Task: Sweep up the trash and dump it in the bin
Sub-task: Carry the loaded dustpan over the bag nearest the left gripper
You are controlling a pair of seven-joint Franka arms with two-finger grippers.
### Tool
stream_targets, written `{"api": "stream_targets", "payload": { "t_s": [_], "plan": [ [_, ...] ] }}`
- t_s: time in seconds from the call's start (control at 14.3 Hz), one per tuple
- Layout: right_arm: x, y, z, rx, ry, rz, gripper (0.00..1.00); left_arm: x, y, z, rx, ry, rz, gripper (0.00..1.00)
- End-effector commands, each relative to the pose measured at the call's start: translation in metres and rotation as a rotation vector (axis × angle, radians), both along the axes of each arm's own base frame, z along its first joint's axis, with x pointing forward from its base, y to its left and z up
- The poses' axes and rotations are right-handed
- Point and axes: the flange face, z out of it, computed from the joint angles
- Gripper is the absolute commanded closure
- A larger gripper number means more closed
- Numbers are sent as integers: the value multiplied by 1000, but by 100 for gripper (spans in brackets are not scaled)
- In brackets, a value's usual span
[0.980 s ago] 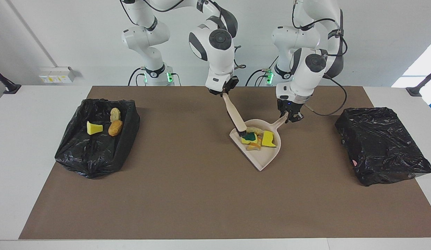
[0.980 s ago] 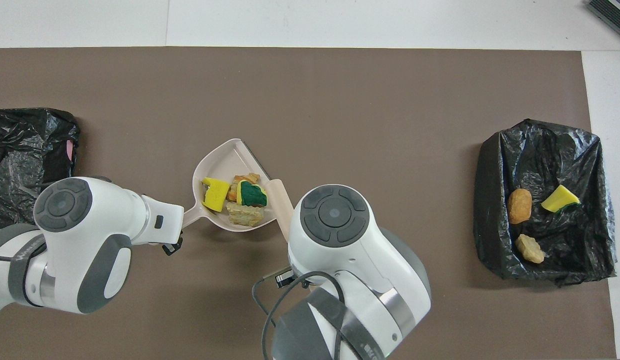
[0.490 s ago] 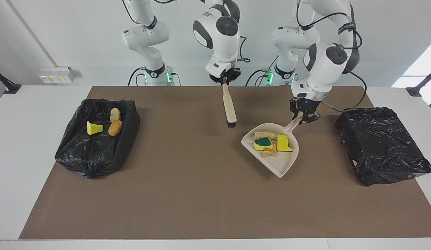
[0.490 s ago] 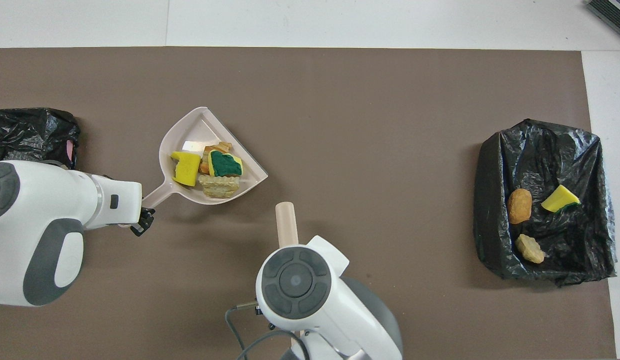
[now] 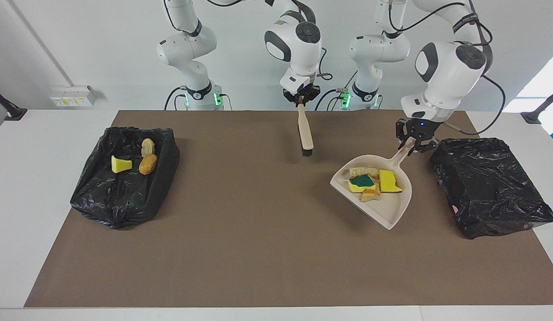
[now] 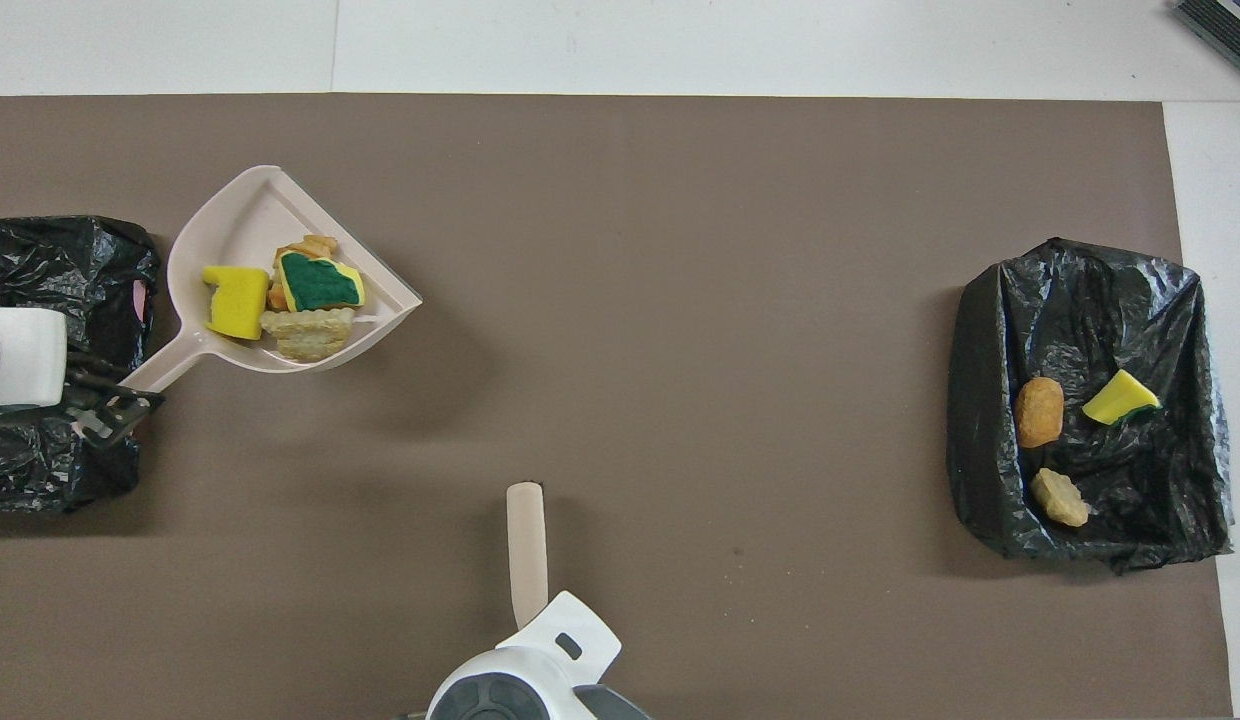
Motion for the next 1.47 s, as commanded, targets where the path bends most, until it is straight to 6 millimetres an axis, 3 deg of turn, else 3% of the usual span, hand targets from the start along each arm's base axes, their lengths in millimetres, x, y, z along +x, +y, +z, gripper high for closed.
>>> {"api": "stream_targets", "payload": {
  "t_s": [0.0, 0.21, 0.42, 0.7, 1.05, 1.12, 1.4],
  "plan": [
    [-9, 3, -20, 13, 9, -19, 100, 7, 55, 23, -30, 33, 54, 100],
    [-9, 9, -35, 20, 10, -39, 100, 4, 145, 40, -38, 31, 60, 100],
    [-16, 18, -45, 17, 5, -53, 100, -17, 206, 48, -35, 9, 118, 100],
    [-11, 16, -50, 27, -3, -61, 100, -35, 269, 60, 36, 12, 88, 100],
    [-6, 12, -54, 28, -3, -50, 100, -35, 318, 47, 158, 76, 38, 100],
    [-3, 12, -56, 28, 0, -55, 92, -31, 323, 52, 192, 86, -12, 100],
    [5, 8, -58, 29, 2, -60, 88, -24, 323, 52, 286, 142, -123, 100]
  ]
}}
